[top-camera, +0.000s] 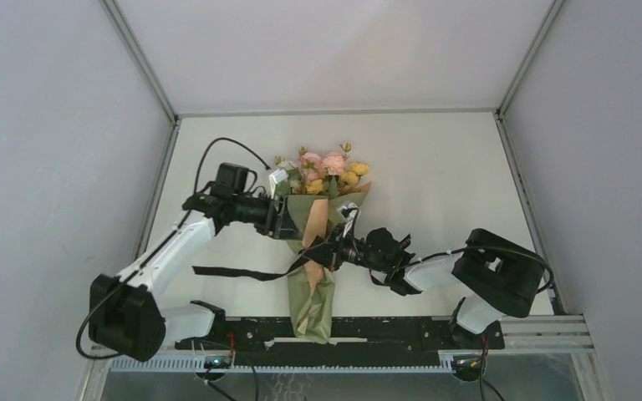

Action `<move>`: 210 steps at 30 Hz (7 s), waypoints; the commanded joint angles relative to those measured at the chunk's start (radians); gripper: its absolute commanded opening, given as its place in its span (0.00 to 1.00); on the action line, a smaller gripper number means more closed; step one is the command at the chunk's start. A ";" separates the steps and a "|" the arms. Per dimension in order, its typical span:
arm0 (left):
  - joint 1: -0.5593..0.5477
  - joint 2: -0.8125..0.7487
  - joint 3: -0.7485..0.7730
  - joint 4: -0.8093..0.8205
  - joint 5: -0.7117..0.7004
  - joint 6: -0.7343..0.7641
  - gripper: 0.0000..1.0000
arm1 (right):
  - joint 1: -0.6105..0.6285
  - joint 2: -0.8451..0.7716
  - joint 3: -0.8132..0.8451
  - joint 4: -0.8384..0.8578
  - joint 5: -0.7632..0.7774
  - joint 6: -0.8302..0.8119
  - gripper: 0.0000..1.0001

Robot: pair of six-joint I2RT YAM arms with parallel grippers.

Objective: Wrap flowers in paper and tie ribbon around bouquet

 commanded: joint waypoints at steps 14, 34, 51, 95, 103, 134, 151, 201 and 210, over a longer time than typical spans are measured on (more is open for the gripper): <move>-0.059 -0.504 -0.415 0.422 0.000 0.323 0.83 | -0.014 -0.175 0.128 -0.214 -0.252 0.090 0.00; -0.316 -0.320 -0.754 1.315 -0.450 -0.066 0.64 | -0.074 -0.106 0.133 -0.117 -0.284 0.246 0.00; -0.364 -0.018 -0.676 1.548 -0.482 -0.089 0.42 | -0.082 -0.116 0.130 -0.197 -0.259 0.215 0.05; -0.365 -0.141 -0.731 1.440 -0.358 0.139 0.18 | -0.136 -0.357 0.271 -0.766 -0.167 -0.109 0.00; -0.321 -0.334 -0.697 1.173 -0.173 0.233 0.68 | -0.236 -0.385 0.271 -0.871 -0.353 -0.274 0.00; -0.312 -0.022 -0.558 1.470 -0.096 0.196 0.13 | -0.264 -0.347 0.271 -0.787 -0.518 -0.304 0.11; -0.334 -0.143 -0.675 1.452 -0.303 0.231 0.00 | -0.483 -0.422 0.269 -1.584 0.222 -0.015 0.46; -0.356 -0.270 -0.731 1.299 -0.219 0.384 0.00 | -0.045 0.146 1.222 -1.314 -0.098 -0.290 0.00; -0.355 -0.273 -0.735 1.294 -0.244 0.357 0.00 | -0.097 0.222 1.298 -1.413 -0.265 -0.320 0.60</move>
